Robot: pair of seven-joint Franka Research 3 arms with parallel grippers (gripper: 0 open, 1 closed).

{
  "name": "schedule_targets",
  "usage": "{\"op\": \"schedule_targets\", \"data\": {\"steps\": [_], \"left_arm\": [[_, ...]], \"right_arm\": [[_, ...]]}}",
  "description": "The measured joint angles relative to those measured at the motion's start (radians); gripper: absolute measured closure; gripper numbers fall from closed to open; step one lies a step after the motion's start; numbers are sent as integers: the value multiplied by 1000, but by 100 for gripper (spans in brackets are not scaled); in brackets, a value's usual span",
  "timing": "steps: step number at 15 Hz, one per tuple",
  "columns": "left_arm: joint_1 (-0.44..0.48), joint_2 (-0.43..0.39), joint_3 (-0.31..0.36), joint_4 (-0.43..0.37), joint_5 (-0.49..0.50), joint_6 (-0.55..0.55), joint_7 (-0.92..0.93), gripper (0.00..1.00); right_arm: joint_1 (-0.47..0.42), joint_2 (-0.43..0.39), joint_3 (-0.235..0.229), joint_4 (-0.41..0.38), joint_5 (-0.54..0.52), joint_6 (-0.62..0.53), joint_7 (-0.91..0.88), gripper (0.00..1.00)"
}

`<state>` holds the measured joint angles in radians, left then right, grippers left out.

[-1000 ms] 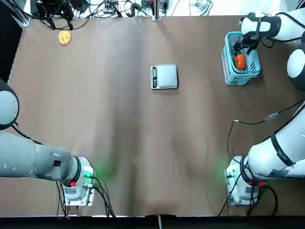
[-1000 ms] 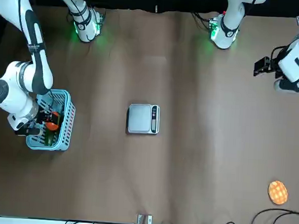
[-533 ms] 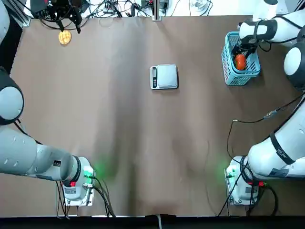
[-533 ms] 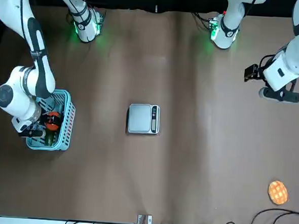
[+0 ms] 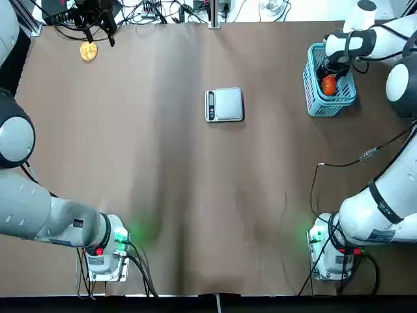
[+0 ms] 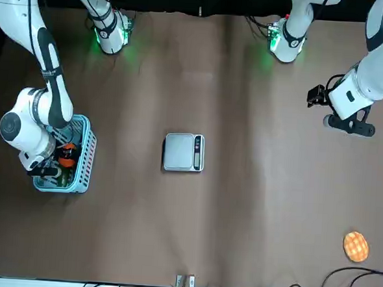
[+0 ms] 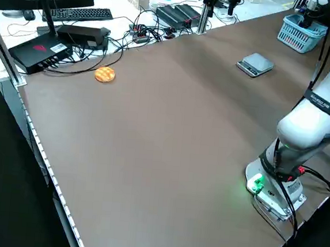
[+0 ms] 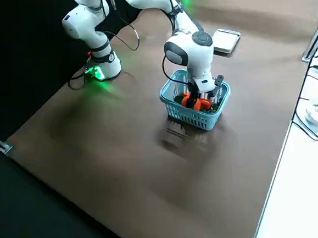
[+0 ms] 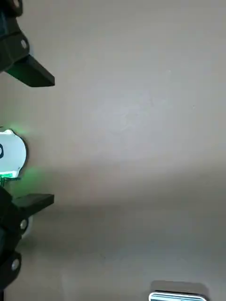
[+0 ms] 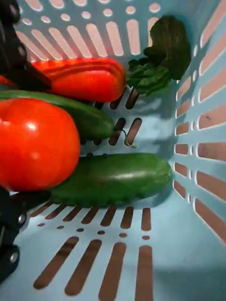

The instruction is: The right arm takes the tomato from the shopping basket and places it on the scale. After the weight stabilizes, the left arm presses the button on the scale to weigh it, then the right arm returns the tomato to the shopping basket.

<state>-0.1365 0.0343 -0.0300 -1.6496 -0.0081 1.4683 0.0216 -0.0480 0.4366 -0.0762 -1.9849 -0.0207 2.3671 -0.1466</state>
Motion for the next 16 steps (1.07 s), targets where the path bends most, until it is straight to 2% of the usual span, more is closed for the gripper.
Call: {"op": "schedule_targets", "data": {"steps": [1, 3, 10, 16], "left_arm": [[3, 0, 0, 1, 0, 0, 0, 0], [12, -3, 1, 6, 0, 0, 0, 0], [25, -8, 8, 10, 0, -1, -5, 0], [63, 8, 10, 9, 0, -1, -5, 0]], "right_arm": [[0, 0, -1, 0, 0, 0, 0, 9], [-1, 0, -3, 0, 0, 0, 0, 26], [0, -10, 1, 7, 0, -33, -2, 26], [17, -135, 9, 18, 0, -144, -14, 26]]}}
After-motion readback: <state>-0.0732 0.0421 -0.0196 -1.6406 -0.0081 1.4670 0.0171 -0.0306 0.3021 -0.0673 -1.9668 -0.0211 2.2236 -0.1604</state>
